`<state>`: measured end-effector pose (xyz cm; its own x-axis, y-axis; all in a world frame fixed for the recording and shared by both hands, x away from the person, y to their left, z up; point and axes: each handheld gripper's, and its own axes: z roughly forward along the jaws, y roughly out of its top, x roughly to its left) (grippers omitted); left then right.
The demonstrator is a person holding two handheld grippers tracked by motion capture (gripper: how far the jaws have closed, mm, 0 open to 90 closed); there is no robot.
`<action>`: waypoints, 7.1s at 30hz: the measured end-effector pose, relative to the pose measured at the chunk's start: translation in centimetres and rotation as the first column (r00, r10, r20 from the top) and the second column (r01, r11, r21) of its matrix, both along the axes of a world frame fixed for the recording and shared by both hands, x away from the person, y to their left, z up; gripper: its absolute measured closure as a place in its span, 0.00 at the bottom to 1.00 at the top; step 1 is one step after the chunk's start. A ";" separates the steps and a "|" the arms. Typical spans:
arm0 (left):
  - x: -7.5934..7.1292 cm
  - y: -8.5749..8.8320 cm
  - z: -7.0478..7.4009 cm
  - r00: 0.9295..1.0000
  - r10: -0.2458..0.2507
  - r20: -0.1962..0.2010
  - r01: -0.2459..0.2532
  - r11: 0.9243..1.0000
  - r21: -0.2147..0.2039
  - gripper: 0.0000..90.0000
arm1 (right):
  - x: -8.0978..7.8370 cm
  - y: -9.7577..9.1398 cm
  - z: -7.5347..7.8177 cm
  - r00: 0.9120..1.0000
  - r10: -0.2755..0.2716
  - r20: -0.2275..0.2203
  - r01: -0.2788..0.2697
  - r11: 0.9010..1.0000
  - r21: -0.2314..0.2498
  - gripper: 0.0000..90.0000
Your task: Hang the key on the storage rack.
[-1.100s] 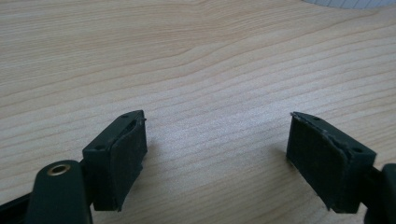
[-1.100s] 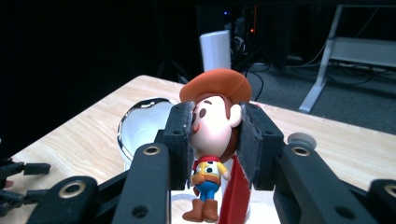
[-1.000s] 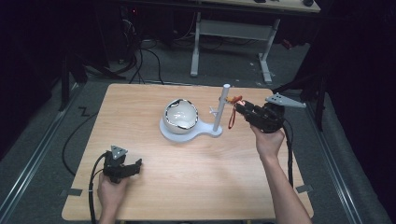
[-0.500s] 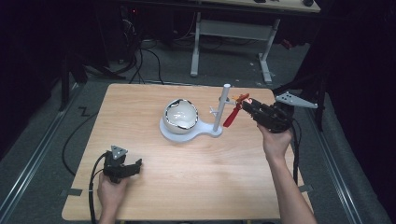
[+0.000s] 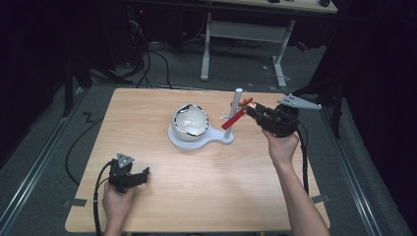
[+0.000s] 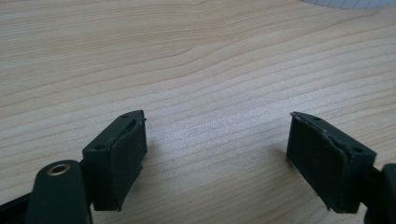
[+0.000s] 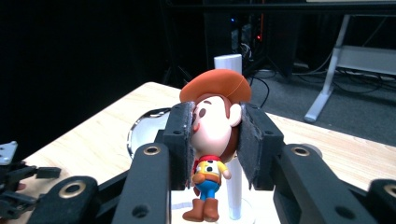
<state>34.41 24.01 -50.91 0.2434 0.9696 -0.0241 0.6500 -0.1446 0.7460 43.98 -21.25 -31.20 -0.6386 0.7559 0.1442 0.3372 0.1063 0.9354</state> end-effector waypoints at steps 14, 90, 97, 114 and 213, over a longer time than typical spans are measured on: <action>0.0 0.0 0.0 1.000 0.000 0.000 0.000 1.000 -0.001 0.23 | -0.7 1.4 -3.7 0.999 0.019 -0.035 -0.020 0.999 -0.049 0.74; 0.0 -0.1 0.0 1.000 0.001 -0.001 -0.001 1.000 0.012 0.23 | 0.1 -2.3 -12.0 0.975 -0.164 -0.147 0.148 0.982 -0.117 0.58; 0.0 -0.1 0.0 1.000 0.000 -0.002 0.001 1.000 0.014 0.23 | -1.0 -3.4 -11.5 0.978 -0.167 -0.126 0.155 0.983 -0.104 0.59; 0.0 -0.1 0.0 1.000 0.000 -0.002 0.000 1.000 0.016 0.23 | -2.9 -5.6 -11.7 0.976 -0.186 -0.110 0.178 0.981 -0.072 0.59; 0.0 -0.2 0.0 1.000 0.003 0.000 -0.003 1.000 0.016 0.23 | -3.2 -8.2 -18.9 0.920 -0.329 -0.215 0.263 0.921 -0.286 0.50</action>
<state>34.41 23.85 -50.92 0.2406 0.9706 -0.0089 0.6503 -0.1544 0.7439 40.78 -29.48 -50.12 -0.3467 0.9363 0.0553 0.6111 0.1808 0.7706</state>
